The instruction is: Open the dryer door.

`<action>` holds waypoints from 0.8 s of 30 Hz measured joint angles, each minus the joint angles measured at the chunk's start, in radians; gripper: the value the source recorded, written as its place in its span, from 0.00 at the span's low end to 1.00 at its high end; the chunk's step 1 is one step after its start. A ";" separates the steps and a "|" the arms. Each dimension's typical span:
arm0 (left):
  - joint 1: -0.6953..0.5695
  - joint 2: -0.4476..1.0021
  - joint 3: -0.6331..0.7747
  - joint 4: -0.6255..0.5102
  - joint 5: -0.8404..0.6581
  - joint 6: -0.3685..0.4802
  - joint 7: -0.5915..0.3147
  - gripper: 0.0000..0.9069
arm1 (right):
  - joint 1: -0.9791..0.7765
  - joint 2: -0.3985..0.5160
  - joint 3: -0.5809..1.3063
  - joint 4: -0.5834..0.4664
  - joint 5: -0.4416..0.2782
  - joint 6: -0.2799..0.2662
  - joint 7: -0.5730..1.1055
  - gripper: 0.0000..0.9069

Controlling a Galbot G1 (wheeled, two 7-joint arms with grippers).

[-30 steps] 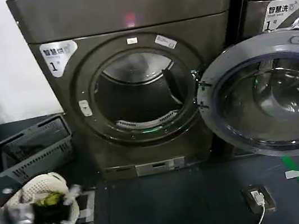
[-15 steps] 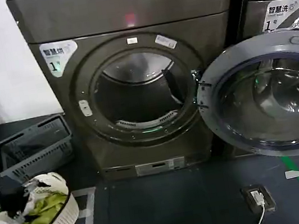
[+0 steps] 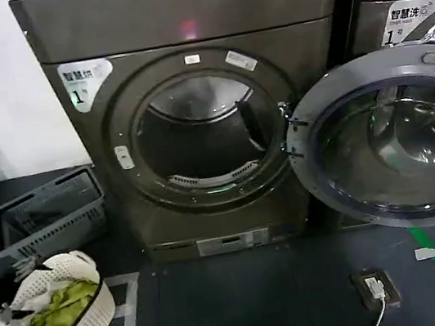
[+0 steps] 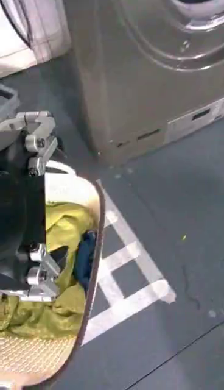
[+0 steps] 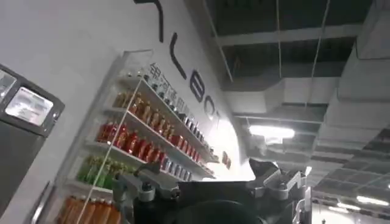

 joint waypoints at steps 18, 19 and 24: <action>0.021 -0.006 -0.010 0.041 0.065 -0.052 0.016 1.00 | -0.024 0.010 0.016 0.023 0.005 -0.007 -0.005 1.00; 0.021 -0.006 -0.012 0.042 0.065 -0.054 0.019 1.00 | -0.026 0.011 0.017 0.025 0.005 -0.007 -0.005 1.00; 0.018 -0.004 -0.014 0.035 0.069 -0.051 0.029 1.00 | -0.031 0.013 0.023 0.022 0.006 -0.006 -0.005 1.00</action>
